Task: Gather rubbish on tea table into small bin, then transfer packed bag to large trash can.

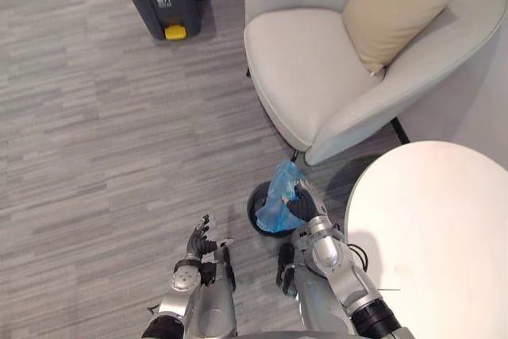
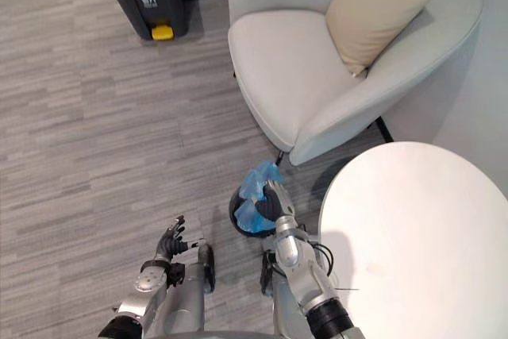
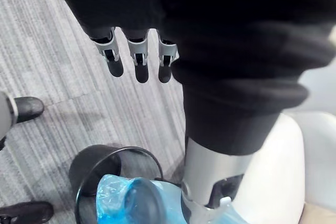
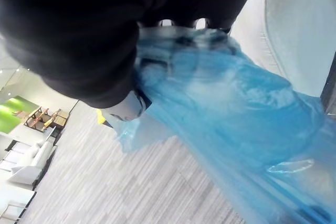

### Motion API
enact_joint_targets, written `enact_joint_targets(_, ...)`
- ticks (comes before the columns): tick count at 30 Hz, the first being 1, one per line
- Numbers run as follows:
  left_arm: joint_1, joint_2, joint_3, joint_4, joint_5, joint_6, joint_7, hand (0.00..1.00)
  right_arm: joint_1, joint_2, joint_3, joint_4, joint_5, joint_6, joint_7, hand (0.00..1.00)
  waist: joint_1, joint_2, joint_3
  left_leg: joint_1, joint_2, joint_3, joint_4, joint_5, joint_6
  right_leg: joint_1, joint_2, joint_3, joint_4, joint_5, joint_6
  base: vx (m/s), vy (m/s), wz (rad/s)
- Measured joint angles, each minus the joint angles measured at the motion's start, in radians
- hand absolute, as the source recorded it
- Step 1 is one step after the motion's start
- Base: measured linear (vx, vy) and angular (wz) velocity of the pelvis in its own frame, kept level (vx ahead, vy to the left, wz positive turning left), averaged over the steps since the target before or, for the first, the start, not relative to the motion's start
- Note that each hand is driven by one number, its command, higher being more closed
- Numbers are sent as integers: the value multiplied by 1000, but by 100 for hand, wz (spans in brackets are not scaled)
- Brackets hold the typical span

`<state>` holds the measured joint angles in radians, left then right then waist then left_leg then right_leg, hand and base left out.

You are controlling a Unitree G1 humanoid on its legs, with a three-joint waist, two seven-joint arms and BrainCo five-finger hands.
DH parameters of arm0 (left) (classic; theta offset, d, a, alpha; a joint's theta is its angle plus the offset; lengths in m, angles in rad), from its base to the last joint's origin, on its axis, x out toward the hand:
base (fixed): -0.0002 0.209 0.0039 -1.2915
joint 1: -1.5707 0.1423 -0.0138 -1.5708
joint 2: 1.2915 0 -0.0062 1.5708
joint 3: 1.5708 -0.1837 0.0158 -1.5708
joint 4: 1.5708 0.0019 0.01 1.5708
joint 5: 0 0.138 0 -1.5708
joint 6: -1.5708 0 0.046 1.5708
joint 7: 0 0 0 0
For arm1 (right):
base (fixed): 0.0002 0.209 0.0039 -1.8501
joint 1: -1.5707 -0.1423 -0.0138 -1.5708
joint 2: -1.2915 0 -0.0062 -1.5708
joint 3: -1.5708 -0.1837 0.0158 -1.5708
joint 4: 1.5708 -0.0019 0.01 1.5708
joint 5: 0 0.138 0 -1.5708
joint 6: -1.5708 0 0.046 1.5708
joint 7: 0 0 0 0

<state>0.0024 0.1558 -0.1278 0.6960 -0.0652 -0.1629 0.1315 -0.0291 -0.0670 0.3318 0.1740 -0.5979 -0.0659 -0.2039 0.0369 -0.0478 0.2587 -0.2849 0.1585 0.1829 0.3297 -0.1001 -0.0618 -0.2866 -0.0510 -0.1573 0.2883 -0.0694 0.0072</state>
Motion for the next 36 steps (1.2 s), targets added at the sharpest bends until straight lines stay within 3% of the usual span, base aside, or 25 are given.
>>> enact_joint_targets(11, 139, 36, -2, -224, 19, -15, -46, 0, 39, -43, 9, -141, 100, -62, 101, 100, -1, 2, -93, 172, -30, 40, -138, 12, 3, 181, 4, 33, -195, 64, 20, 78, 37, -7)
enact_joint_targets(19, 184, 62, -44, -403, 21, -43, -66, 0, 28, -122, 114, -201, 313, -93, 212, 100, 4, 8, -126, 218, -40, 38, -157, 13, 4, 233, 7, 40, -226, 72, 22, -2, 2, 0)
enact_joint_targets(26, 167, 68, -114, -583, 53, -87, -65, 0, -59, -161, 177, -201, 454, -114, 272, 100, 3, 35, -170, 249, -63, 22, -222, 45, 17, 251, -2, 32, -244, 77, 27, -23, 2, 6)
enact_joint_targets(36, 45, 116, -236, -611, 197, -92, -66, 0, -177, -184, 274, -201, 551, -115, 329, 100, 2, 34, -177, 265, -70, 19, -260, 66, 16, 263, -1, 48, -274, 95, 22, -2, 0, 0)
